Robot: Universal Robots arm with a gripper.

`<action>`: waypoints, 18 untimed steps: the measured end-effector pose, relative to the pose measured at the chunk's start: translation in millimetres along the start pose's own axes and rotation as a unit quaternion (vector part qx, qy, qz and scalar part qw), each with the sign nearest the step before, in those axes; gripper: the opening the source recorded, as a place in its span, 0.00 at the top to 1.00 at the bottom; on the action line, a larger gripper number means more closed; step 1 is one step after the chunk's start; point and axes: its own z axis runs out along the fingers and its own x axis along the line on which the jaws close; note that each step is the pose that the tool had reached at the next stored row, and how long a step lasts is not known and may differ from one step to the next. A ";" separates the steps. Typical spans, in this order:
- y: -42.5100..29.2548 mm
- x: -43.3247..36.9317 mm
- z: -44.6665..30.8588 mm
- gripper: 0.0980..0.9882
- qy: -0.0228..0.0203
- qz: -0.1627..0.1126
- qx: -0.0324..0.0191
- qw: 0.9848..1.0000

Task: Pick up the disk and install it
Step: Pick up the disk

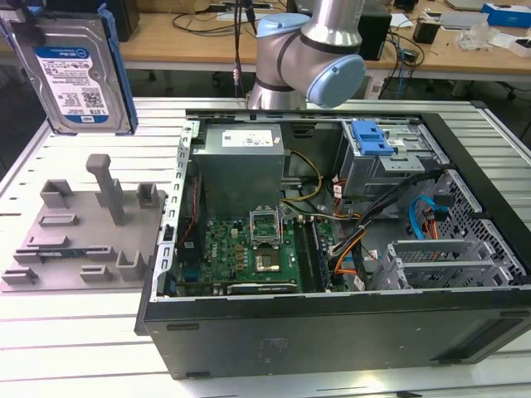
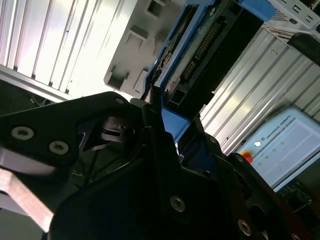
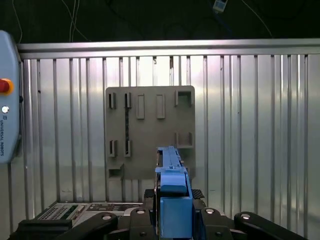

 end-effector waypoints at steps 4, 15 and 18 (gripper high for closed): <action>-15.5 7.3 0.0 0.70 0.000 0.000 0.000 1.000; -53.6 34.5 0.8 0.70 0.000 0.000 -0.001 1.000; -68.9 41.0 1.0 0.70 0.000 0.000 -0.001 1.000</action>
